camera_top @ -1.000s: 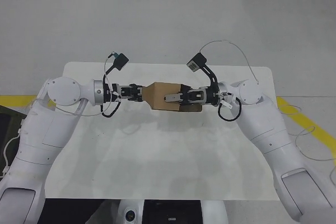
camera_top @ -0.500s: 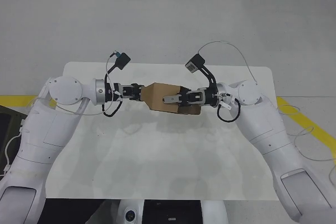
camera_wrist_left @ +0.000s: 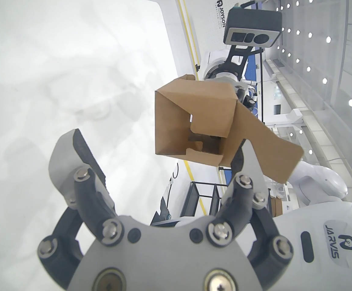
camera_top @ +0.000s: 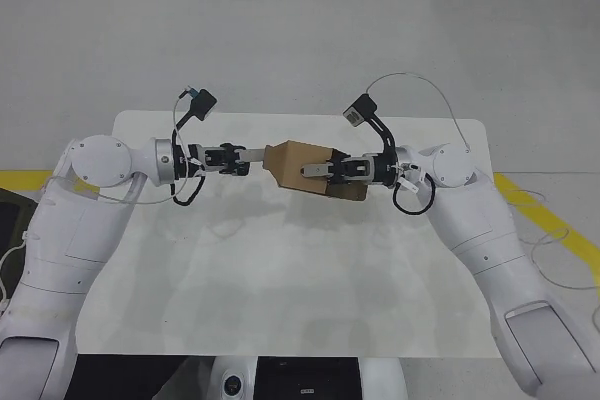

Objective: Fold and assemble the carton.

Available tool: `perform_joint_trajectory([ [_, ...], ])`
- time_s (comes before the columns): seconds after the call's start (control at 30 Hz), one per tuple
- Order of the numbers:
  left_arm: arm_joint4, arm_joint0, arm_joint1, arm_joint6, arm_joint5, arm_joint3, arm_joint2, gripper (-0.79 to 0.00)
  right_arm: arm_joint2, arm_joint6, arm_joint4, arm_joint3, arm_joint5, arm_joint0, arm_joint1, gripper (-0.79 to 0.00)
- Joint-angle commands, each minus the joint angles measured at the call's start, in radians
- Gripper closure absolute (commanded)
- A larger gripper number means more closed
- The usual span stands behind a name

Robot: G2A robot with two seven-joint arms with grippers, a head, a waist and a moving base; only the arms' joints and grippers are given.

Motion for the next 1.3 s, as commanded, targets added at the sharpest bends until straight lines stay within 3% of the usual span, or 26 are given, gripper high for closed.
perform_joint_trajectory([
  [0.0,-0.003,0.006,0.003,-0.001,-0.001,-0.005,-0.011,-0.785,0.002,-0.008,-0.014,0.003,0.004,0.0,0.001,0.0],
  [0.27,-0.019,0.044,0.018,-0.006,-0.001,-0.095,-0.071,-0.785,-0.002,-0.038,-0.08,0.01,0.03,-0.001,0.004,0.0],
  [0.43,0.016,0.053,0.022,-0.008,0.008,-0.144,-0.067,-0.785,-0.012,-0.047,-0.108,0.004,0.044,0.002,0.002,0.0],
  [0.77,0.174,0.015,0.017,0.063,0.032,-0.12,-0.009,-0.785,-0.018,-0.045,-0.118,0.002,0.044,0.008,-0.001,0.0],
  [1.27,0.231,0.034,0.03,0.03,0.011,-0.101,-0.027,-0.785,-0.004,-0.026,-0.064,0.001,0.026,0.006,-0.002,0.0],
])
